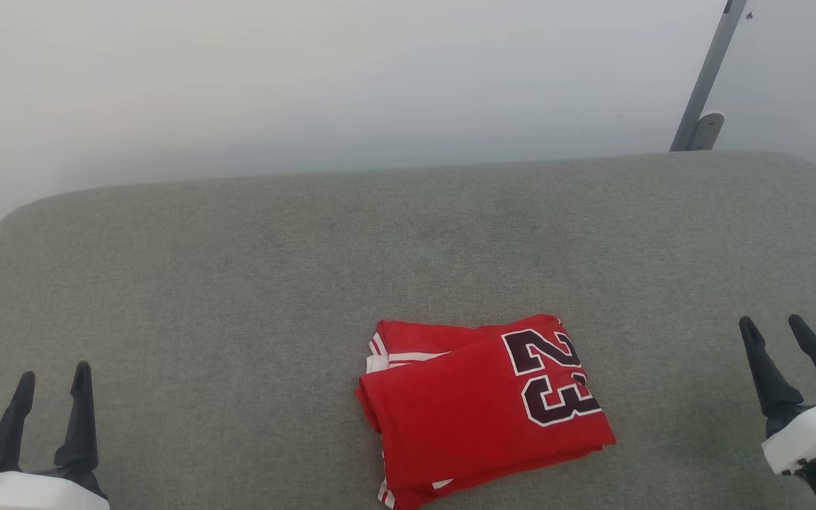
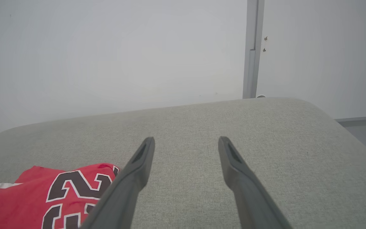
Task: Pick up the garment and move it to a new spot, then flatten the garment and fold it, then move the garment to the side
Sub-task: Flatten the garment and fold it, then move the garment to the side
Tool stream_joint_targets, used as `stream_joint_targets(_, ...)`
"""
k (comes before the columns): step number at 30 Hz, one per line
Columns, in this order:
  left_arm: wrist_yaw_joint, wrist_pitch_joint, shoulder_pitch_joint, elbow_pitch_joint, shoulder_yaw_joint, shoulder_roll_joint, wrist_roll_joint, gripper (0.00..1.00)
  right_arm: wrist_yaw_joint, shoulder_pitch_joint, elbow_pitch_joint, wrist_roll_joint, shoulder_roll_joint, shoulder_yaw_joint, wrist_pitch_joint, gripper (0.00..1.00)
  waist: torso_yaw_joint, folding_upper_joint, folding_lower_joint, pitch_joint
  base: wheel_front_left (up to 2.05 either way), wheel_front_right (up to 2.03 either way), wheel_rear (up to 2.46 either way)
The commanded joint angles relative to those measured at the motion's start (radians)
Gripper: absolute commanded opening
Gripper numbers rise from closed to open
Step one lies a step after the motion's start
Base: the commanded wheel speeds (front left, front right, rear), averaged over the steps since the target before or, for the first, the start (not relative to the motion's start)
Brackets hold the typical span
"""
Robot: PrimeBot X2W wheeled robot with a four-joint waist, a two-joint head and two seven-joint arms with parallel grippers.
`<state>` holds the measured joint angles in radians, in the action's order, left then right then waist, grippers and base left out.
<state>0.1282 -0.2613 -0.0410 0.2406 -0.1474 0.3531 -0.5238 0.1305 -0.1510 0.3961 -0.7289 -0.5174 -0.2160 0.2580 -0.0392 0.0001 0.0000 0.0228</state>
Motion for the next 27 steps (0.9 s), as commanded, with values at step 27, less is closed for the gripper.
stream_joint_targets(27, 0.002, -0.004, 0.012, 0.008, 0.04, 0.0, 0.001, 1.0, 0.0, -0.03, -0.02, -0.055, 0.007, -0.171, -0.091, 1.0, 0.103, -0.0001, 0.0, -0.018, 0.0, 0.0, 0.0)
